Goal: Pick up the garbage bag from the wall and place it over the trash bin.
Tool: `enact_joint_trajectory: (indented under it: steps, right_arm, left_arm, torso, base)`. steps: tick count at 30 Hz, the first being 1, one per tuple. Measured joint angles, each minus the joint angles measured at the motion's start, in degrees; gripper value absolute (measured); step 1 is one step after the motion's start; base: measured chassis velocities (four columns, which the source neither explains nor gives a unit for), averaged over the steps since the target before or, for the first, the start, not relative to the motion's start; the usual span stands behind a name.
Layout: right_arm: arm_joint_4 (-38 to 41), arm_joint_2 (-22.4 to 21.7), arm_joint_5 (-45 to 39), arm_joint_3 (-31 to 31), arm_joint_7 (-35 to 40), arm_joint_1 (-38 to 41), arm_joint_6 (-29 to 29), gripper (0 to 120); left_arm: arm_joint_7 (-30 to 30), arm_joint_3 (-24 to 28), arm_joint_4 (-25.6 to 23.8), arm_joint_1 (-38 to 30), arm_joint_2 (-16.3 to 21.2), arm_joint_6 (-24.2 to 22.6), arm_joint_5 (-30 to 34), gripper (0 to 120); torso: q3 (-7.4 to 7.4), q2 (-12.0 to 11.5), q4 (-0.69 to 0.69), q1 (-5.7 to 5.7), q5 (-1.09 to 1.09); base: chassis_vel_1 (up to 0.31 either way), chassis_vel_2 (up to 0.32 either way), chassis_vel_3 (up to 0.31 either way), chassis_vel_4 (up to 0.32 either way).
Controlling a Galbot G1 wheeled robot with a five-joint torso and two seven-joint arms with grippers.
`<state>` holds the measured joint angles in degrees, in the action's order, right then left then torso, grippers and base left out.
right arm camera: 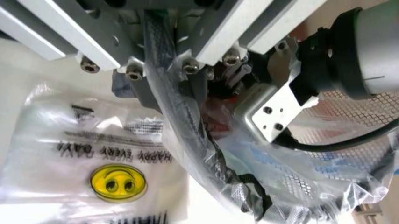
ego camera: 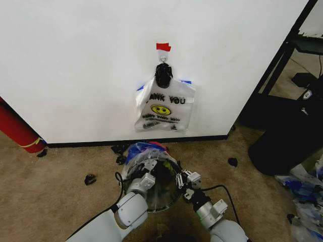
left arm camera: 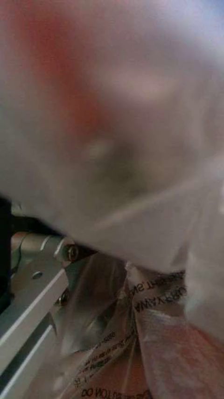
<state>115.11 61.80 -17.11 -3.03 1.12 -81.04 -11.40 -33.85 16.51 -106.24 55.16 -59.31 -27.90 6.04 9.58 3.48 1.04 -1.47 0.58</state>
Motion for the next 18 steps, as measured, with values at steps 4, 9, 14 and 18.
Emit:
enact_joint_trajectory:
  steps: [4, 9, 14, 18]
  right_arm:
    - [-0.8, 0.1, 0.5, -0.8, 0.2, 0.3, -0.8, 0]
    - [-4.9, 0.9, -1.2, -2.2, -0.2, 2.2, -4.0, 0]
    - [-8.7, 1.6, -1.4, -3.0, -3.4, 3.9, -7.3, 0]
    - [-10.7, 2.1, -0.3, -3.0, -3.7, 4.9, -8.7, 0]
  left_arm:
    - [0.0, -0.1, -0.7, 0.4, 0.6, 0.1, 0.3, 0]
    - [2.1, 0.6, -6.0, 3.8, 2.1, 0.7, 1.5, 0]
    - [4.6, 1.8, -8.2, 5.6, 3.4, 0.7, 1.7, 0]
    - [5.8, 2.7, -8.3, 5.7, 3.7, 1.5, 1.9, 0]
  torso:
    - [0.0, 0.0, 0.01, 0.0, 0.0]
    - [0.0, 0.0, 0.0, 0.0, -0.01]
    - [0.0, 0.0, 0.0, 0.0, -0.01]
    - [0.0, 0.0, -0.01, 0.0, -0.01]
  base:
    - [0.0, 0.0, 0.0, 0.0]
    - [0.0, 0.0, 0.0, 0.0]
    - [0.0, 0.0, 0.0, 0.0]
    - [0.0, 0.0, 0.0, 0.0]
